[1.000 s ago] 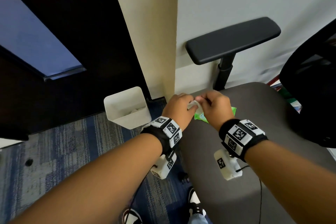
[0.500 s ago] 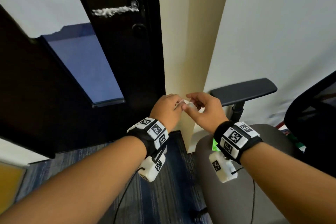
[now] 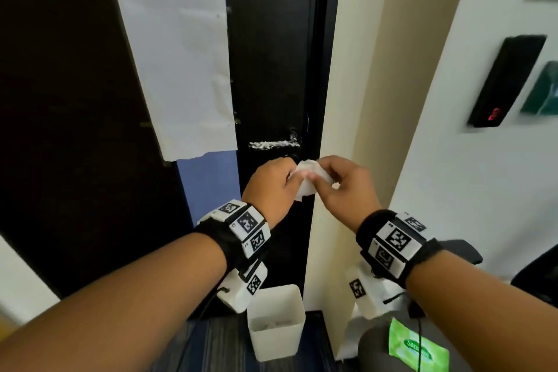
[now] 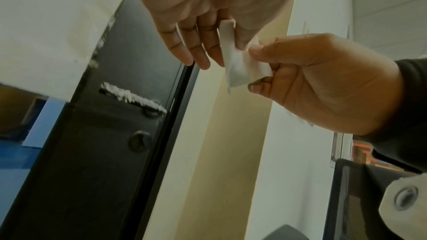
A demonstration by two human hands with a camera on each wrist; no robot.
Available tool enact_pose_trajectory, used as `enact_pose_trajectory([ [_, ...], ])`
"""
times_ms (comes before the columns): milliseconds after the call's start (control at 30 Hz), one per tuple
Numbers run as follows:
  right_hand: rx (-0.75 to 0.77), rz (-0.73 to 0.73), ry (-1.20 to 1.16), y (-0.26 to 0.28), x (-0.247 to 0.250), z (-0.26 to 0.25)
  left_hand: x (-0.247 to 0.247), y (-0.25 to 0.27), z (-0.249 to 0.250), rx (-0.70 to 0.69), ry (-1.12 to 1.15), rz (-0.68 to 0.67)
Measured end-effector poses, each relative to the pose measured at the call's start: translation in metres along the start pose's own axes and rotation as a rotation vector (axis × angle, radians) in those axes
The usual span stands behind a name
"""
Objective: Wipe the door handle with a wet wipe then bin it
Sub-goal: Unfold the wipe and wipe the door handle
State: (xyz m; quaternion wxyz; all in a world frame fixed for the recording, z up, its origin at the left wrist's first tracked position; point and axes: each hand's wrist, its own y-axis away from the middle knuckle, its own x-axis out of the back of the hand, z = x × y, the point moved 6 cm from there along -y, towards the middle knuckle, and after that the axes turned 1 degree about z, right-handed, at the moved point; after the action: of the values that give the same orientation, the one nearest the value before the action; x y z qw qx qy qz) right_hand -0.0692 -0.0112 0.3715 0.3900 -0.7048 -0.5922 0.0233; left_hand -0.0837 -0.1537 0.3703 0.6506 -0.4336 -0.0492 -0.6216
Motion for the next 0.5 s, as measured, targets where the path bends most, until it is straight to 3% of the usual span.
enact_pose_trajectory([
  [167,0.014,0.029,-0.082,-0.029,-0.012,-0.061,0.070,-0.014,0.011,-0.042,0.016,0.076],
  [500,-0.048,0.005,-0.082,-0.060,-0.029,-0.134,0.163,-0.022,0.016,-0.084,0.141,0.083],
])
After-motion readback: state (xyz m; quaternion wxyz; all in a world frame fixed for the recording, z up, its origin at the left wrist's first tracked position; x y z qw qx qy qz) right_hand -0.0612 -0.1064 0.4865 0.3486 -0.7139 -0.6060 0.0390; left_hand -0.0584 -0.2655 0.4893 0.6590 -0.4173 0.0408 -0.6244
